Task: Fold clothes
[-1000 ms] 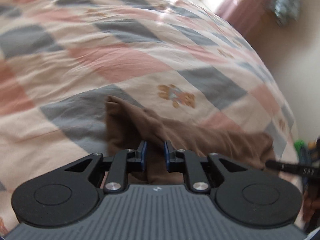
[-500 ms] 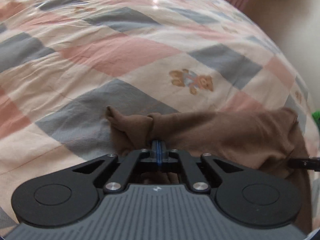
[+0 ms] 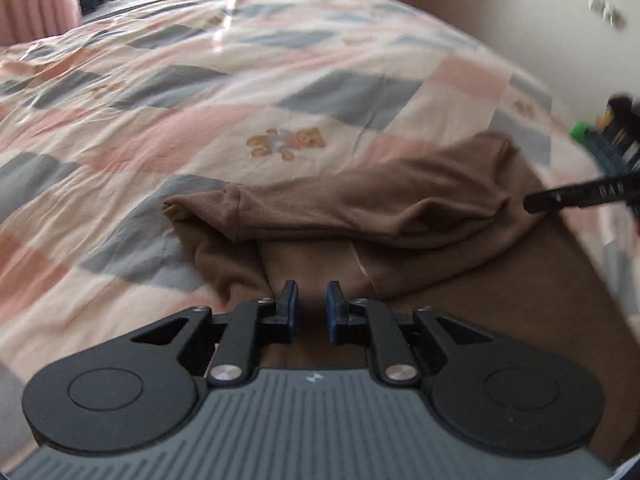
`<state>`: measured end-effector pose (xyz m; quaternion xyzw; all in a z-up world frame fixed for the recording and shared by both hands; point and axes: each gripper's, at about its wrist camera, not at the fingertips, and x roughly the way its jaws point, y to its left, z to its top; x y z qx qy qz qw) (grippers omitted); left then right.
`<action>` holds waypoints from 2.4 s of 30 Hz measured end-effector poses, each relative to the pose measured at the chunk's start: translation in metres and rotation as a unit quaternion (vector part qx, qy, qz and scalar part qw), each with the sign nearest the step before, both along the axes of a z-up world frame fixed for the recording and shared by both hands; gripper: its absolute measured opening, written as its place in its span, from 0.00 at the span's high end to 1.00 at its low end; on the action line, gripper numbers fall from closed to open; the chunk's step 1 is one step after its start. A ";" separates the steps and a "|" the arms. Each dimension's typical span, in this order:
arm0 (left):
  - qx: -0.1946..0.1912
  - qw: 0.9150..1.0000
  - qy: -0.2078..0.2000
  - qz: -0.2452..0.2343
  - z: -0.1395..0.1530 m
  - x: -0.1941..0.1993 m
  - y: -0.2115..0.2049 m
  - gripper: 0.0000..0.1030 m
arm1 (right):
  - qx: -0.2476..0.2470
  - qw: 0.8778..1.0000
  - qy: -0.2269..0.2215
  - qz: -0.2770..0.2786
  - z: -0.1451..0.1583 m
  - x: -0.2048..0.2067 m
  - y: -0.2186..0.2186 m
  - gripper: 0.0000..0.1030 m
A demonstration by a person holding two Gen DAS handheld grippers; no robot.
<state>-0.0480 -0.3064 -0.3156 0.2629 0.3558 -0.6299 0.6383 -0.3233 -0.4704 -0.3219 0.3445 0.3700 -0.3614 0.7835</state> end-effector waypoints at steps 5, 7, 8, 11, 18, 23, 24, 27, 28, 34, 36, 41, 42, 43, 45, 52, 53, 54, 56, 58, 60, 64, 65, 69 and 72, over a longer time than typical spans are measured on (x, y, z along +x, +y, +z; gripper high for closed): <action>0.026 0.996 -0.078 -0.021 0.016 -0.025 0.078 0.89 | -0.056 0.997 0.018 0.053 0.031 -0.071 0.048 0.68; 0.040 0.991 -0.118 -0.040 0.014 -0.042 0.116 0.89 | -0.074 0.991 0.059 0.099 0.027 -0.106 0.067 0.68; 0.051 0.989 -0.132 -0.047 0.011 -0.050 0.134 0.89 | -0.084 0.986 0.079 0.123 0.025 -0.122 0.077 0.68; 0.086 0.978 -0.173 -0.083 -0.005 -0.074 0.181 0.86 | -0.119 0.962 0.138 0.203 0.018 -0.165 0.110 0.68; 0.087 0.863 -0.391 -0.308 -0.050 -0.128 0.271 0.76 | -0.247 0.854 0.200 0.411 -0.016 -0.216 0.197 0.55; 0.025 0.731 -0.521 -0.440 -0.085 -0.136 0.308 0.71 | -0.366 0.718 0.219 0.550 -0.051 -0.235 0.249 0.50; 0.005 0.711 -0.537 -0.454 -0.088 -0.137 0.312 0.70 | -0.397 0.684 0.222 0.571 -0.058 -0.240 0.257 0.50; -0.056 0.653 -0.574 -0.491 -0.097 -0.139 0.322 0.63 | -0.452 0.625 0.218 0.598 -0.067 -0.245 0.268 0.47; -0.071 0.635 -0.584 -0.501 -0.102 -0.139 0.326 0.62 | -0.468 0.610 0.213 0.604 -0.068 -0.245 0.270 0.46; -0.110 0.603 -0.584 -0.532 -0.107 -0.134 0.320 0.65 | -0.539 0.497 0.191 0.653 -0.083 -0.246 0.283 0.51; -0.091 0.619 -0.559 -0.544 -0.100 -0.132 0.315 0.91 | -0.524 0.490 0.188 0.670 -0.080 -0.241 0.279 0.62; -0.011 0.754 -0.414 -0.509 -0.046 -0.128 0.278 0.96 | -0.375 0.584 0.174 0.699 -0.042 -0.219 0.259 0.98; 0.011 0.792 -0.366 -0.488 -0.032 -0.121 0.262 0.96 | -0.321 0.628 0.164 0.689 -0.027 -0.209 0.250 0.98; 0.033 0.826 -0.317 -0.464 -0.018 -0.113 0.245 0.96 | -0.261 0.684 0.150 0.665 -0.011 -0.197 0.235 0.99; 0.073 0.888 -0.215 -0.399 0.002 -0.091 0.211 0.96 | -0.150 0.785 0.109 0.591 0.013 -0.179 0.193 1.00; 0.147 0.975 0.056 -0.156 -0.020 -0.012 0.132 0.96 | 0.090 0.948 0.009 0.306 0.017 -0.161 0.058 0.97; 0.149 0.978 0.079 -0.126 -0.025 -0.006 0.129 0.95 | 0.114 0.954 -0.001 0.276 0.008 -0.163 0.050 0.93; 0.150 0.977 0.106 -0.105 -0.029 -0.002 0.130 0.94 | 0.137 0.959 -0.012 0.246 -0.001 -0.164 0.043 0.92; 0.147 0.975 0.155 -0.064 -0.032 0.007 0.137 0.87 | 0.166 0.964 -0.018 0.205 -0.013 -0.170 0.037 0.76; 0.137 0.971 0.191 -0.028 -0.030 0.016 0.148 0.82 | 0.174 0.969 -0.027 0.172 -0.012 -0.175 0.036 0.64; 0.123 0.969 0.215 0.008 -0.026 0.020 0.155 0.77 | 0.170 0.975 -0.047 0.139 -0.007 -0.183 0.037 0.61; 0.102 0.969 0.224 0.028 -0.031 0.023 0.145 0.68 | 0.179 0.977 -0.088 0.073 -0.015 -0.198 0.040 0.59; 0.098 0.972 0.212 0.021 -0.033 0.020 0.140 0.69 | 0.181 0.977 -0.084 0.073 -0.018 -0.199 0.042 0.59; 0.059 0.978 0.195 -0.049 -0.022 0.007 0.134 0.99 | 0.151 0.978 -0.094 0.113 -0.012 -0.193 0.054 0.92; 0.079 0.983 0.158 -0.056 -0.028 0.008 0.127 0.99 | 0.136 0.978 -0.118 0.106 -0.008 -0.192 0.052 0.95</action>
